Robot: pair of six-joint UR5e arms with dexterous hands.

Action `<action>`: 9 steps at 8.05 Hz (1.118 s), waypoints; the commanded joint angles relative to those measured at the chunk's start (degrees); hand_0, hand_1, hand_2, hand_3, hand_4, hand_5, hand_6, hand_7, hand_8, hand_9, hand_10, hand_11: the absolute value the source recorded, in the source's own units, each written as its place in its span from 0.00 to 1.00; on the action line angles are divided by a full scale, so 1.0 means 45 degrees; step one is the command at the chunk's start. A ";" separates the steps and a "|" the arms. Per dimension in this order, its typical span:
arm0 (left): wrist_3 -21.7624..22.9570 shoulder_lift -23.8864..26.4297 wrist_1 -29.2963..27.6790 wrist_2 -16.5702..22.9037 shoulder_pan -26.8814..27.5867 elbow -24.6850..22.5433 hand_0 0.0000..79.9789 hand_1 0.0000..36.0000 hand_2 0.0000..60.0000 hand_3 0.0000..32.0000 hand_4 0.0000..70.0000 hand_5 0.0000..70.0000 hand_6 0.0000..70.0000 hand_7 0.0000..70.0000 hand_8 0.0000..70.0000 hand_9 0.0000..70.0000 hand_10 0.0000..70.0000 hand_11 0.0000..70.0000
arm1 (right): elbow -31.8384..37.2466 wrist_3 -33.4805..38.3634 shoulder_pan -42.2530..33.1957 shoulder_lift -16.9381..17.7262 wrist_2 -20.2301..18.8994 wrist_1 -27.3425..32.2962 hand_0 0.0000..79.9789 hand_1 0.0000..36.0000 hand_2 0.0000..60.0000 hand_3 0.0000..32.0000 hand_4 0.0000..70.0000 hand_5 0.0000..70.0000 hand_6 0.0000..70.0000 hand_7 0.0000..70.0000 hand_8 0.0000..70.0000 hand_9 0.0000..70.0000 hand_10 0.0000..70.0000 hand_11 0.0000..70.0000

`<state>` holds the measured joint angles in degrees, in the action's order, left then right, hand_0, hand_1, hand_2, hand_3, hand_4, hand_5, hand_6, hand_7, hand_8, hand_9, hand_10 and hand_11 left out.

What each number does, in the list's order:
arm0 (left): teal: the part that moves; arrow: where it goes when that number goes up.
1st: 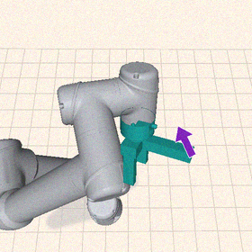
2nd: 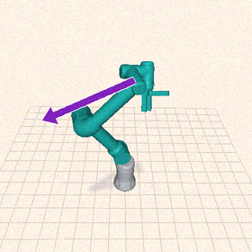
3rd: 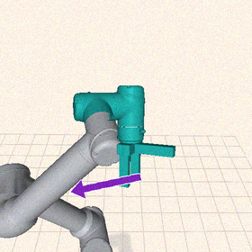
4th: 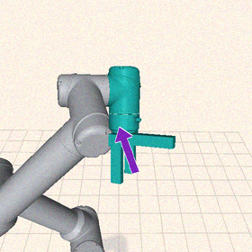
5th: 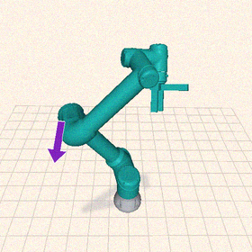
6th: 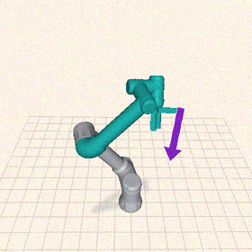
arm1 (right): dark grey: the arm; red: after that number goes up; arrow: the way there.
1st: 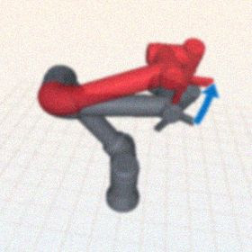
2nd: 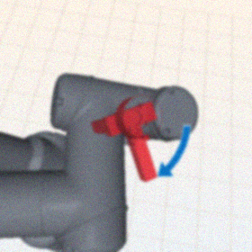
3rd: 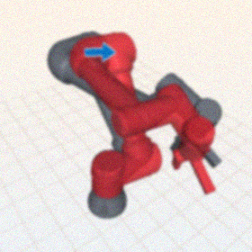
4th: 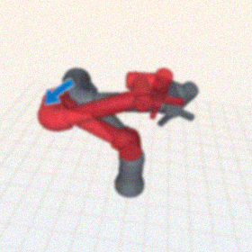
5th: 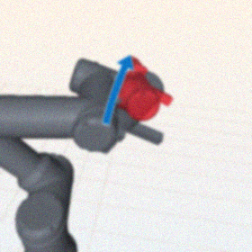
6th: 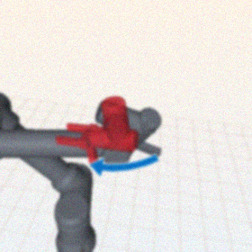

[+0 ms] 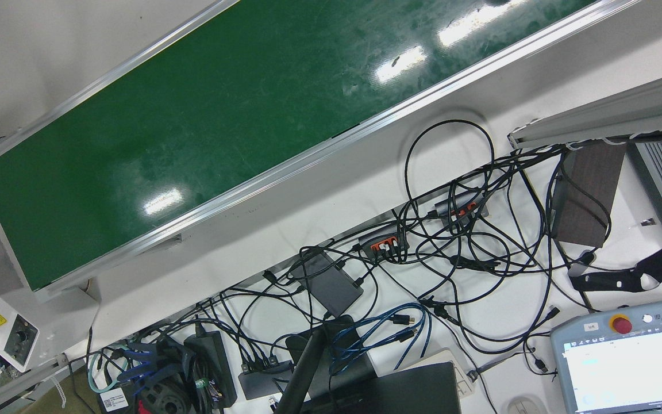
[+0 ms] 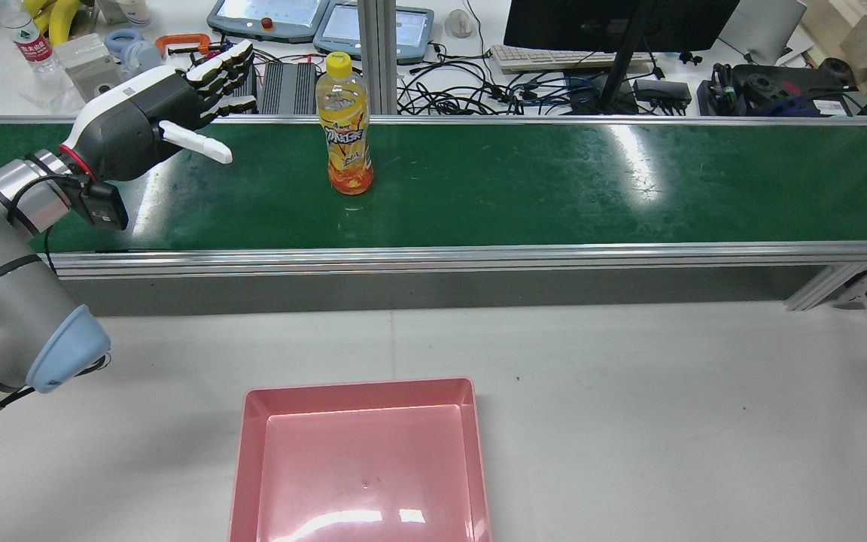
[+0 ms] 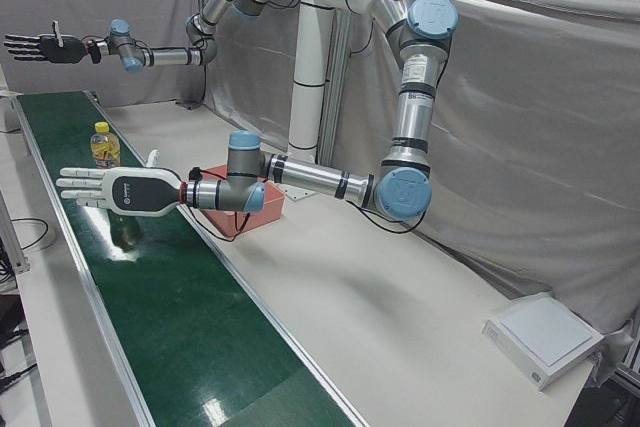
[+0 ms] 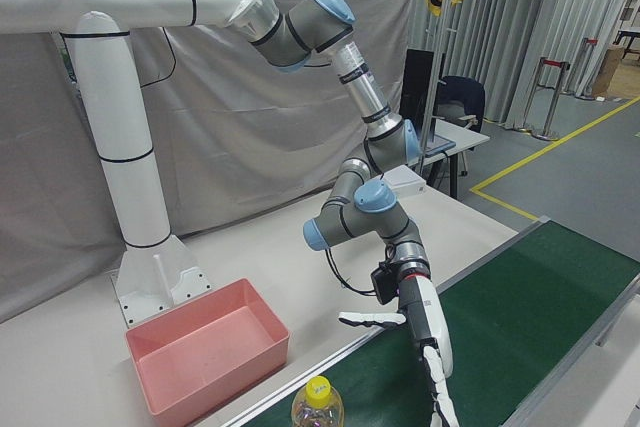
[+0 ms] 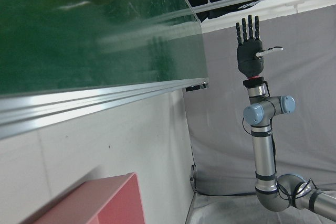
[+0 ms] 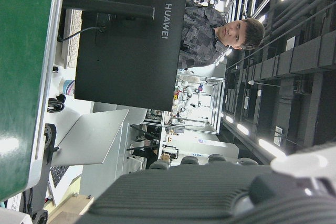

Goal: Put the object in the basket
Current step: 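Move the left hand up beside the juice bottle on the belt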

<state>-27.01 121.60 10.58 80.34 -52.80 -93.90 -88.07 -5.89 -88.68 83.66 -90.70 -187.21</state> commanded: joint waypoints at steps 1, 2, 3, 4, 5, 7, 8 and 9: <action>-0.0072 -0.0087 -0.0124 -0.0451 -0.0025 0.0300 0.62 0.35 0.00 0.00 0.02 0.03 0.00 0.00 0.00 0.00 0.10 0.17 | 0.0000 0.0000 0.0000 -0.0018 0.0000 0.0000 0.00 0.00 0.00 0.00 0.00 0.00 0.00 0.00 0.00 0.00 0.00 0.00; -0.0266 -0.0068 -0.0124 -0.0490 -0.0025 0.0261 0.61 0.34 0.00 0.00 0.02 0.03 0.00 0.00 0.00 0.00 0.10 0.17 | -0.0019 0.0000 0.0000 0.0001 0.0000 0.0000 0.00 0.00 0.00 0.00 0.00 0.00 0.00 0.00 0.00 0.00 0.00 0.00; -0.0287 -0.0029 -0.0124 -0.0491 0.0014 0.0261 0.61 0.34 0.00 0.00 0.02 0.03 0.00 0.00 0.00 0.00 0.10 0.17 | 0.0000 0.0000 0.0000 -0.0018 0.0000 0.0000 0.00 0.00 0.00 0.00 0.00 0.00 0.00 0.00 0.00 0.00 0.00 0.00; -0.0249 -0.0010 -0.0124 -0.0491 0.0034 0.0242 0.62 0.35 0.00 0.00 0.01 0.03 0.00 0.00 0.00 0.00 0.09 0.15 | -0.0019 0.0000 0.0000 -0.0018 0.0000 0.0000 0.00 0.00 0.00 0.00 0.00 0.00 0.00 0.00 0.00 0.00 0.00 0.00; -0.0094 0.0010 -0.0453 -0.0491 0.0073 0.0203 0.62 0.38 0.00 0.00 0.00 0.02 0.00 0.00 0.00 0.00 0.08 0.15 | -0.0019 0.0000 0.0000 -0.0018 0.0000 0.0000 0.00 0.00 0.00 0.00 0.00 0.00 0.00 0.00 0.00 0.00 0.00 0.00; 0.0335 0.0049 -0.1370 -0.0684 0.1025 0.0416 0.60 0.37 0.00 0.00 0.00 0.01 0.00 0.00 0.00 0.00 0.08 0.15 | -0.0019 0.0000 0.0000 -0.0018 0.0000 0.0000 0.00 0.00 0.00 0.00 0.00 0.00 0.00 0.00 0.00 0.00 0.00 0.00; 0.0376 0.0030 -0.1239 -0.1479 0.1069 0.0437 0.60 0.38 0.00 0.00 0.00 0.02 0.00 0.00 0.00 0.00 0.09 0.15 | 0.0000 0.0000 0.0000 -0.0018 0.0000 0.0000 0.00 0.00 0.00 0.00 0.00 0.00 0.00 0.00 0.00 0.00 0.00 0.00; 0.0376 0.0049 -0.0522 -0.1525 0.1069 0.0166 0.61 0.40 0.00 0.00 0.01 0.04 0.00 0.00 0.00 0.00 0.08 0.15 | -0.0019 0.0000 0.0000 -0.0018 0.0000 0.0000 0.00 0.00 0.00 0.00 0.00 0.00 0.00 0.00 0.00 0.00 0.00 0.00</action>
<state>-25.79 121.73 5.40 75.88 -48.86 -92.19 -88.11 -5.89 -88.68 83.58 -90.70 -187.21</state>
